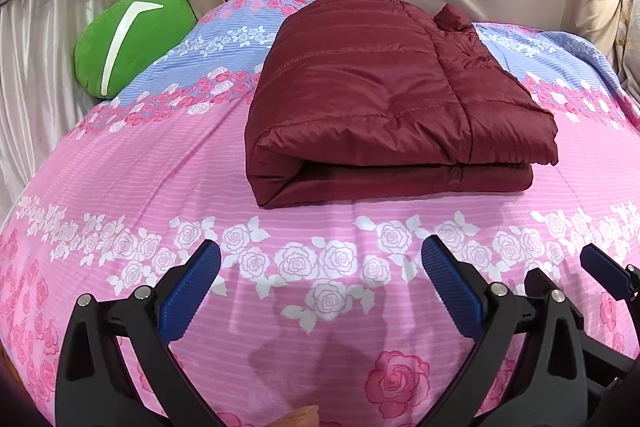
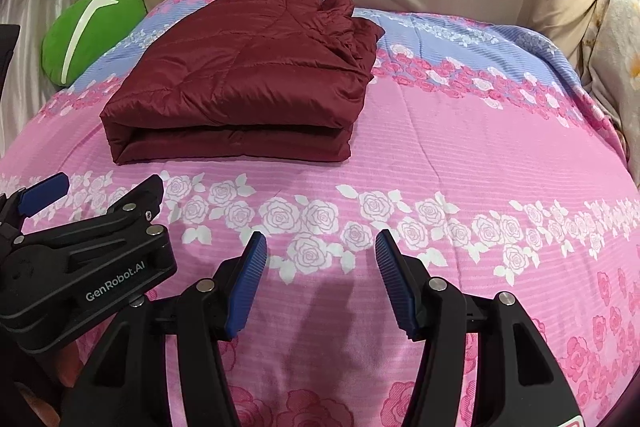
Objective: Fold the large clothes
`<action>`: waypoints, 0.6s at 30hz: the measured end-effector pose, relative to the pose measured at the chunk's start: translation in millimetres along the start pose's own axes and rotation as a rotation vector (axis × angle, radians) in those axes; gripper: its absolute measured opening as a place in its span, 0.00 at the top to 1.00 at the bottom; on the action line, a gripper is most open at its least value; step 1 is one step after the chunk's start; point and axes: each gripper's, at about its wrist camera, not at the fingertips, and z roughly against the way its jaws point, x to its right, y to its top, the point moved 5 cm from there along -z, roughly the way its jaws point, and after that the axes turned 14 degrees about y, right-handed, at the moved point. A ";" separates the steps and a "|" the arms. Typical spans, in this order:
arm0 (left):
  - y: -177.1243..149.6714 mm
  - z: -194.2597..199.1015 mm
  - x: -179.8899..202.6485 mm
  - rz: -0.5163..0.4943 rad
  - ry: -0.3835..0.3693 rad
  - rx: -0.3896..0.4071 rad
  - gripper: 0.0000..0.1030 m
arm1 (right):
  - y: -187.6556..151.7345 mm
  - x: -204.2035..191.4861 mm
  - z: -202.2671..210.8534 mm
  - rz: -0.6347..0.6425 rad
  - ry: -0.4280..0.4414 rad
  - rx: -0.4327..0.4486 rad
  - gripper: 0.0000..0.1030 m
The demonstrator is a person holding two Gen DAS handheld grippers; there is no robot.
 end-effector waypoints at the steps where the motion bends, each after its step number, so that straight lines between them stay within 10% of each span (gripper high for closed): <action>1: 0.0 -0.2 -0.7 0.004 0.006 -0.002 0.05 | 0.1 0.4 0.5 -0.003 -0.003 0.003 0.46; 18: -0.5 -2.0 -1.7 -0.003 0.006 -0.002 0.05 | 0.7 7.1 4.5 -0.035 -0.011 0.022 0.46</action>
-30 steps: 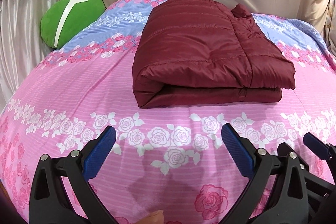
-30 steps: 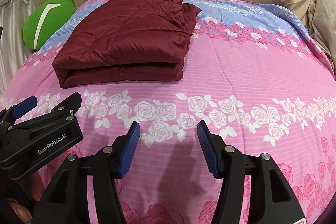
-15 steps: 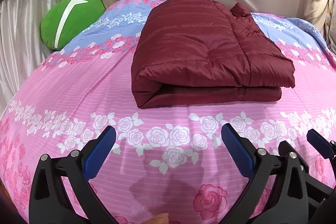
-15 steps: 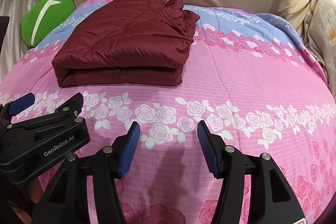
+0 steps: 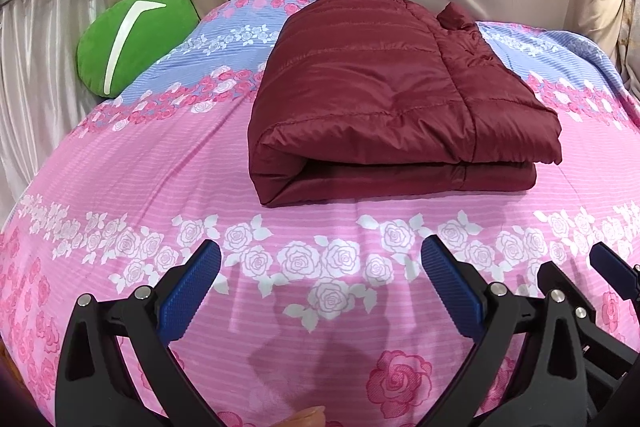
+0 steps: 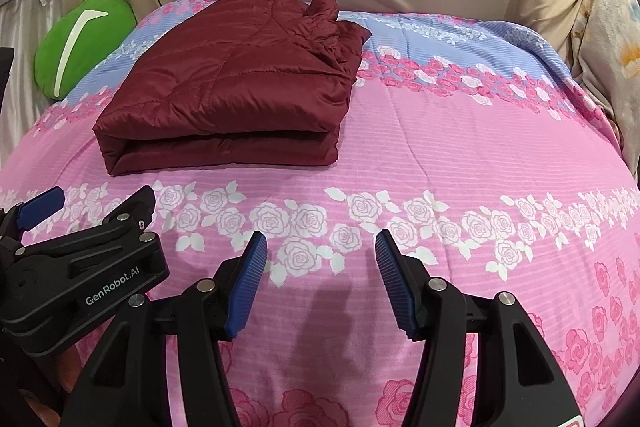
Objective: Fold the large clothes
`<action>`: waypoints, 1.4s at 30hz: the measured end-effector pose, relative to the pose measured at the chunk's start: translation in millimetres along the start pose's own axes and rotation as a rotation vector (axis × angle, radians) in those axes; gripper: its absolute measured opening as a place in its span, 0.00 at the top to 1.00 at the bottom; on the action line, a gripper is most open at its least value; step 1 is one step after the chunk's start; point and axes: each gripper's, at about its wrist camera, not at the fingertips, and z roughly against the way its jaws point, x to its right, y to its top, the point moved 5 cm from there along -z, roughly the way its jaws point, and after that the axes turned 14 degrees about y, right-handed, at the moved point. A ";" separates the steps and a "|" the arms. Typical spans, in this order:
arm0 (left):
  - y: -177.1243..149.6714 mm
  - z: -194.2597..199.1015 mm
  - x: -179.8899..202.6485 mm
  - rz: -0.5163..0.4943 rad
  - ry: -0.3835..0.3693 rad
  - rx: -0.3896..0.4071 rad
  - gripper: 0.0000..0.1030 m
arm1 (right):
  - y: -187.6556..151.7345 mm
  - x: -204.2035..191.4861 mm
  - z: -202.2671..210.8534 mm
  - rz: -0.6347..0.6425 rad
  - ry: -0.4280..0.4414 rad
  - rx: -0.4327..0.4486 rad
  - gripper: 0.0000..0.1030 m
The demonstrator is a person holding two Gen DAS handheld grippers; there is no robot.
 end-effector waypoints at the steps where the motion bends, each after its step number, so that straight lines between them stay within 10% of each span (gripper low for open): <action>1: 0.0 0.2 0.3 0.000 0.001 0.001 0.05 | 0.0 0.0 0.3 0.001 -0.001 0.001 0.46; 42: -0.1 0.6 -0.8 0.003 0.003 0.000 0.06 | -1.5 1.2 4.4 0.017 -0.016 0.008 0.46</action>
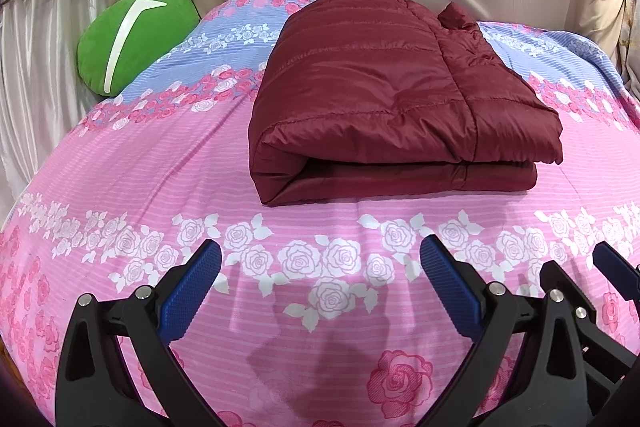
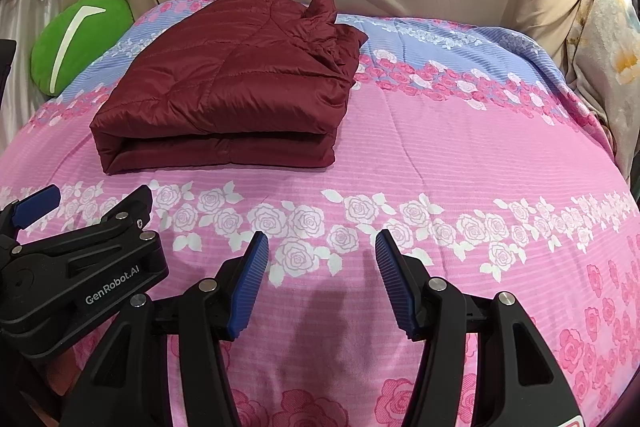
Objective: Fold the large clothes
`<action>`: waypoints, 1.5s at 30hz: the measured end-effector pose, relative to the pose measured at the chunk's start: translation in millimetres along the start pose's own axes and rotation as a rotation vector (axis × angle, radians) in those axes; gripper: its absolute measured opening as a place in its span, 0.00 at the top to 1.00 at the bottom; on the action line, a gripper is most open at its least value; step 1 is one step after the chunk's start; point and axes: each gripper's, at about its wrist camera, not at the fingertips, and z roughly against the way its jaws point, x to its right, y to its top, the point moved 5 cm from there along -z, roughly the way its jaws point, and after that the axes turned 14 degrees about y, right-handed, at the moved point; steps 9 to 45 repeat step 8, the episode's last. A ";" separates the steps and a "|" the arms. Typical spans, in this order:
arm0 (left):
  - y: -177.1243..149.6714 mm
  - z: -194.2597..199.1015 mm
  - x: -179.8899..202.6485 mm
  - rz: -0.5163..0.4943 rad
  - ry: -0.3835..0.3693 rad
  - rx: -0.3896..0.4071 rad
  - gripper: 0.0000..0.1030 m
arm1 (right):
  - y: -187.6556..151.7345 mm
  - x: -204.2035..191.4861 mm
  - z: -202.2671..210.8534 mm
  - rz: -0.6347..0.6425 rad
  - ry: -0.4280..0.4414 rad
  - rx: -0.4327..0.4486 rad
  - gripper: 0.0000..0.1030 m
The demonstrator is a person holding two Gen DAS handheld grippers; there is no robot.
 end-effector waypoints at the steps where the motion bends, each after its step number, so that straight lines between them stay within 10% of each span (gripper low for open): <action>1: 0.1 -0.8 -0.4 -0.002 0.010 0.000 0.06 | 0.3 0.0 -0.5 0.003 0.001 -0.001 0.46; 45: -0.5 -1.0 0.9 -0.006 0.011 -0.001 0.08 | 0.6 1.0 -0.3 0.010 0.002 -0.004 0.46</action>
